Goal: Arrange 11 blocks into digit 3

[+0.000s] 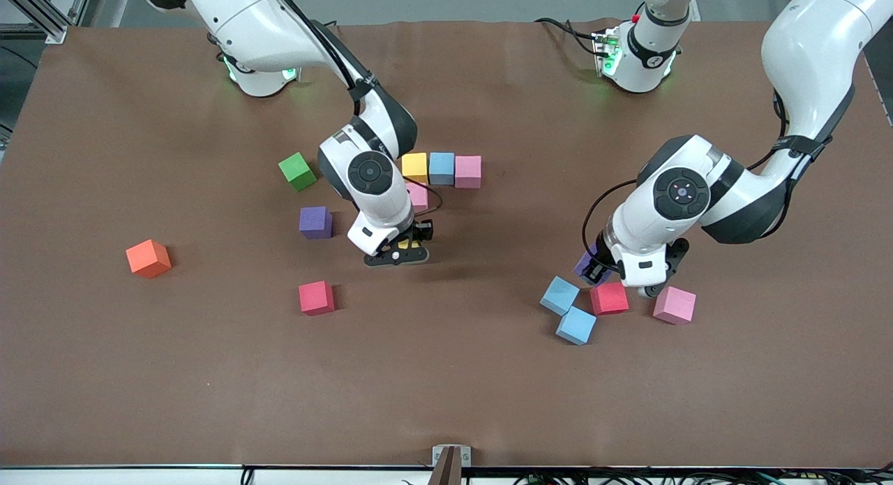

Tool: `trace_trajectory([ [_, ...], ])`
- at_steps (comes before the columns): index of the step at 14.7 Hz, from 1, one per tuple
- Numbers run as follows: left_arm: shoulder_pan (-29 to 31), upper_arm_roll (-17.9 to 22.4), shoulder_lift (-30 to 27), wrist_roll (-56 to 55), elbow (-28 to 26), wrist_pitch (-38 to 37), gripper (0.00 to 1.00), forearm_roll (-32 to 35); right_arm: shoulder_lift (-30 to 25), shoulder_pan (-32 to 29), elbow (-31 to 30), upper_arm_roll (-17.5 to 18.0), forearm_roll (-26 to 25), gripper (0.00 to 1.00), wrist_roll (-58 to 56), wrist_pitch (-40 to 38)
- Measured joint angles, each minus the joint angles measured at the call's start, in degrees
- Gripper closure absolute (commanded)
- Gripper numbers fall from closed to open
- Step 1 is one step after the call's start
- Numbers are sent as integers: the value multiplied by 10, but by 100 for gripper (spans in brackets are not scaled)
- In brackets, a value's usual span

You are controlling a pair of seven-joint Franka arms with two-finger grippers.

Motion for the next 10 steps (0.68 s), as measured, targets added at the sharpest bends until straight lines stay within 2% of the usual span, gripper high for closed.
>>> trace_trajectory([
  [4,-2,0,0,0,0,0,47,0,8,1,-26,0,0,99,1,34],
  [10,-2,0,0,0,1,0,47,0,10,15,-41,0,0,99,22,41],
])
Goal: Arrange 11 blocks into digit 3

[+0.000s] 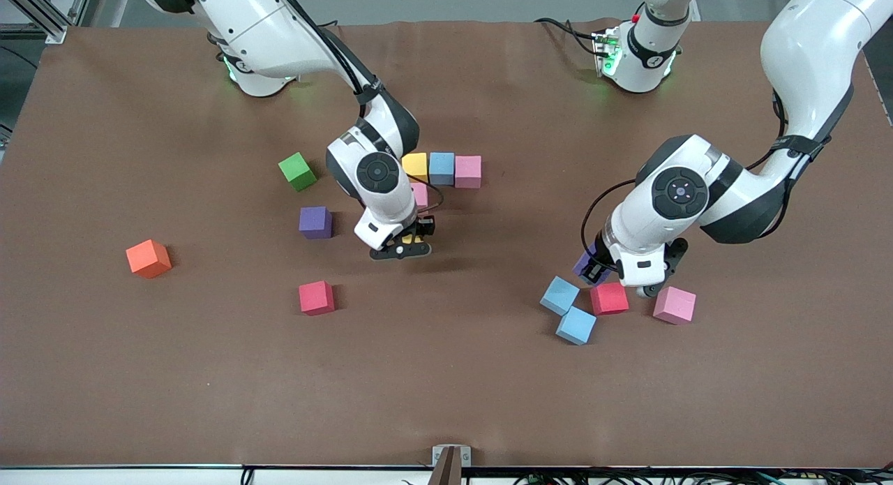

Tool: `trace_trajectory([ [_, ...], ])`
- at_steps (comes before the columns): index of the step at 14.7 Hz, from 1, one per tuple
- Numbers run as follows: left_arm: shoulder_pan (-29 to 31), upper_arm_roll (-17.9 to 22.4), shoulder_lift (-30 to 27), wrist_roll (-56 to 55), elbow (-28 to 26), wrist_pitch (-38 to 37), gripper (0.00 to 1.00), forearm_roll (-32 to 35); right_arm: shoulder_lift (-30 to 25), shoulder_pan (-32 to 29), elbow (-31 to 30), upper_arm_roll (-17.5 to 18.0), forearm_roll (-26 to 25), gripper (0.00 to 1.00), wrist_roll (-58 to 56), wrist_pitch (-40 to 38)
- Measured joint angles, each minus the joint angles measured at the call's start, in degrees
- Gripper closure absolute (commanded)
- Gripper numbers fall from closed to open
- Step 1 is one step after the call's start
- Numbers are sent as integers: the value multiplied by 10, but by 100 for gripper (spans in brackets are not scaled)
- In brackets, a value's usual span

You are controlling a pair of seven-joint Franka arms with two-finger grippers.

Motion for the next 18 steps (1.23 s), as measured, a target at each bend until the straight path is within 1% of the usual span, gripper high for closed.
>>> trace_trajectory([
  [14,-1,0,0,0,1,0,47,0,-4,11,-22,0,0,99,36,7],
  [18,-5,0,0,0,1,0,47,0,-13,15,-35,0,0,99,41,7],
])
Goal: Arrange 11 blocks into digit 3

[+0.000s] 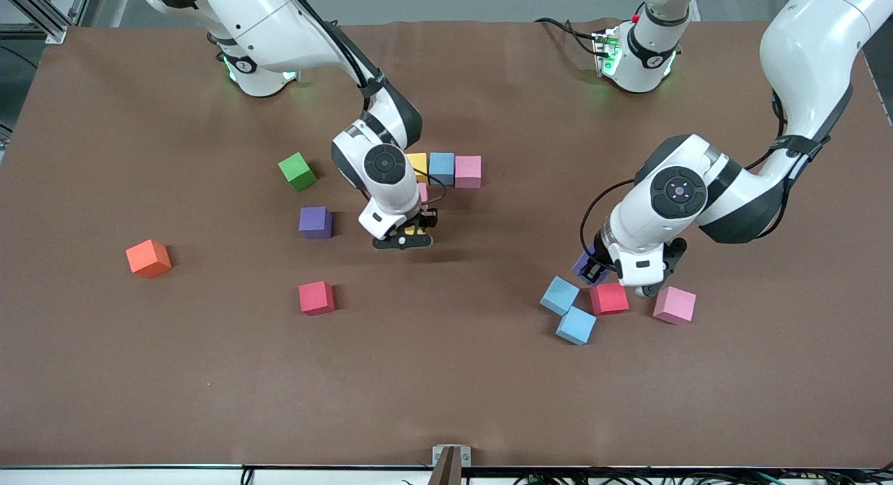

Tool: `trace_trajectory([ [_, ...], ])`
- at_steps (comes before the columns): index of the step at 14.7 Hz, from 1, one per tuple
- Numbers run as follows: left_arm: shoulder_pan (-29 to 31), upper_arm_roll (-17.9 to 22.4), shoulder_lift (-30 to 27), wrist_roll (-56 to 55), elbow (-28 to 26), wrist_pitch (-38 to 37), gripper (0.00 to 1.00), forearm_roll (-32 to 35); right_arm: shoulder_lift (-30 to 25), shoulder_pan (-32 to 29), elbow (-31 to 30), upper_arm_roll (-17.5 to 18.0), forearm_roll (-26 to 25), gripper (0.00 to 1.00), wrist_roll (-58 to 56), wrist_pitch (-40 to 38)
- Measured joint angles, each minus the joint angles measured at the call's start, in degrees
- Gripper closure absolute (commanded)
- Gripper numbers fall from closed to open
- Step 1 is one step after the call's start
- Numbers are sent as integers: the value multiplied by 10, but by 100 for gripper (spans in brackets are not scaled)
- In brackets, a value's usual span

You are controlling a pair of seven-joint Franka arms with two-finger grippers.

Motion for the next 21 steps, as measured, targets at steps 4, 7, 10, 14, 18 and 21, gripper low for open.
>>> trace_trajectory([
  [4,-4,0,0,0,0,0,47,0,-6,1,-9,0,0,99,3,0],
  [7,-4,0,0,0,0,0,47,0,-6,2,-10,0,0,99,6,7],
  [10,-3,1,0,0,0,0,47,0,-6,2,-10,0,0,99,11,21],
  [14,-3,1,0,0,0,0,47,0,-6,5,-11,1,0,99,14,22],
  [18,-2,1,0,0,1,-1,47,0,-6,12,-12,1,0,99,15,21],
  [21,-2,1,0,0,1,-1,47,0,-6,13,-14,1,0,99,16,18],
])
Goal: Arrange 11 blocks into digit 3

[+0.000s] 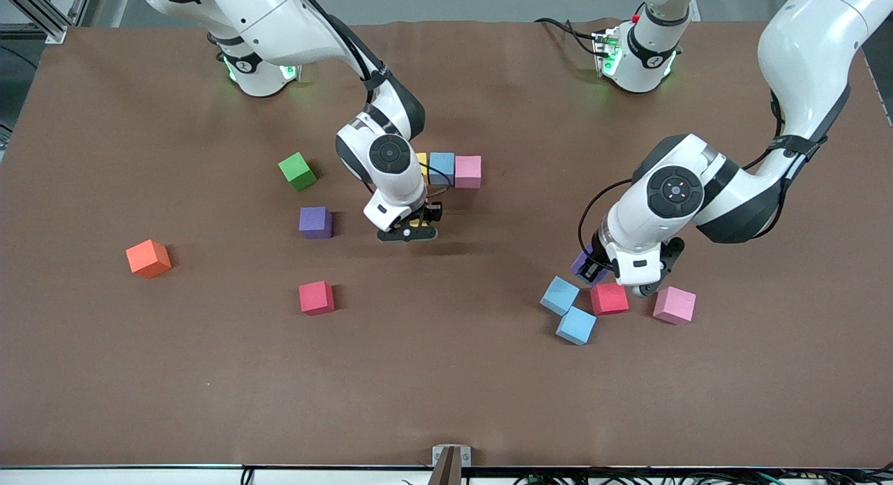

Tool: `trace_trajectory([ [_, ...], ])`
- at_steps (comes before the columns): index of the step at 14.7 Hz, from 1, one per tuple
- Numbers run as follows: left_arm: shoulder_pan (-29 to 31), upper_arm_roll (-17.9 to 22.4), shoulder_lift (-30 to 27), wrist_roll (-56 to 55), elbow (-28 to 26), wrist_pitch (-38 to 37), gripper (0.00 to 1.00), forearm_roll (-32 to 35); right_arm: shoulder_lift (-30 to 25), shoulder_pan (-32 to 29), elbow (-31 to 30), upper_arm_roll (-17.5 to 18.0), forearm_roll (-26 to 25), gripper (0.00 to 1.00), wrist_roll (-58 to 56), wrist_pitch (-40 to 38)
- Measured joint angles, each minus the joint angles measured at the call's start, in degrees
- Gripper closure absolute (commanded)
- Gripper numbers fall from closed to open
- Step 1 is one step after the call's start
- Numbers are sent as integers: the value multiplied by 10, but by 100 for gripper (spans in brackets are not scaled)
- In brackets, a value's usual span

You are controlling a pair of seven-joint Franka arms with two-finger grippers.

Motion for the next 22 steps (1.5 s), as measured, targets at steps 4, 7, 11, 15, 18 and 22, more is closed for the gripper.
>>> trace_trajectory([
  [4,0,0,0,0,1,0,47,0,-5,0,-1,0,0,99,0,-12],
  [7,0,0,0,0,1,0,47,0,-10,0,-6,0,0,99,0,-13],
  [11,1,0,0,0,2,0,47,0,-14,0,-13,0,0,99,0,-13],
  [15,1,0,0,0,2,-2,47,0,-14,0,-14,0,0,99,0,-12],
  [18,1,0,0,0,2,-2,47,0,-14,1,-14,0,0,99,0,-11],
  [22,0,0,0,0,2,-2,47,0,-14,2,-14,0,0,99,0,-11],
])
